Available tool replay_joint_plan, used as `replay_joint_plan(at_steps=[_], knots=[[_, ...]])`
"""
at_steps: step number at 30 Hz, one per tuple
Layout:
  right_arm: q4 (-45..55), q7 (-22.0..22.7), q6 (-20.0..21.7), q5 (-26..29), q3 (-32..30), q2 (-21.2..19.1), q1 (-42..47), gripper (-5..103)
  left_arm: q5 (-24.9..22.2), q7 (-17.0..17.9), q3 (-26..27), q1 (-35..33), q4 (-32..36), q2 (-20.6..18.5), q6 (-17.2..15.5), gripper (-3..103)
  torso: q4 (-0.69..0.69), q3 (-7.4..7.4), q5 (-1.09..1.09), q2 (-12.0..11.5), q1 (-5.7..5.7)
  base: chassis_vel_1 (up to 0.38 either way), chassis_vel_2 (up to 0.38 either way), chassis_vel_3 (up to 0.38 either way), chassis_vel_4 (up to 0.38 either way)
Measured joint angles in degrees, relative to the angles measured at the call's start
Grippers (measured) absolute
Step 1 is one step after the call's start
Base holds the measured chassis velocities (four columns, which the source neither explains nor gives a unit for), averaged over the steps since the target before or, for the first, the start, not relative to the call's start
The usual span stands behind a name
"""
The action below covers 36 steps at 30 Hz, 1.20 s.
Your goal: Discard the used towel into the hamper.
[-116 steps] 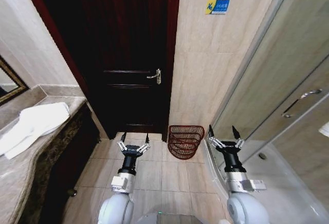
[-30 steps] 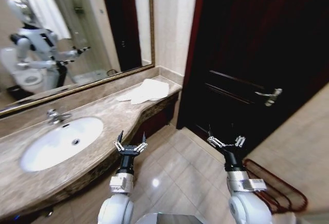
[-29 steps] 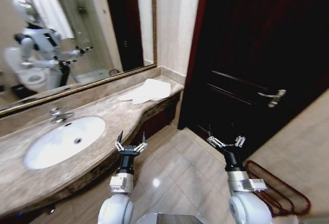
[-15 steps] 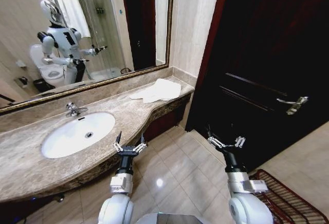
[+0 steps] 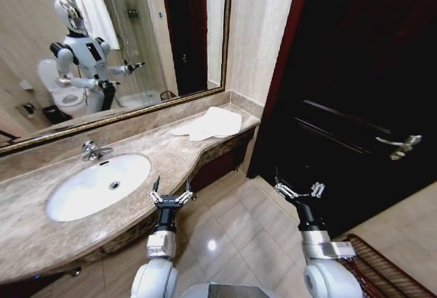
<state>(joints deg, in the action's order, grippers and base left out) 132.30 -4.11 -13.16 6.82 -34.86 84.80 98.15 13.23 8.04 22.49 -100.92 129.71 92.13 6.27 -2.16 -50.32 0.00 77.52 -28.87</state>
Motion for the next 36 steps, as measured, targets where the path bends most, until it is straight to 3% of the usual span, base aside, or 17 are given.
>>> replay_joint_plan(at_steps=[36], knots=[[-1.03, -3.16, -1.65, 1.09, 0.33, 1.17, 0.83, 100, -1.65, -1.4, 0.9, 0.56, -0.54, 0.0, 2.27, 100, 0.01, 0.01, -0.03, 0.01, 0.02, -0.139, 0.137, 0.13, -0.142]])
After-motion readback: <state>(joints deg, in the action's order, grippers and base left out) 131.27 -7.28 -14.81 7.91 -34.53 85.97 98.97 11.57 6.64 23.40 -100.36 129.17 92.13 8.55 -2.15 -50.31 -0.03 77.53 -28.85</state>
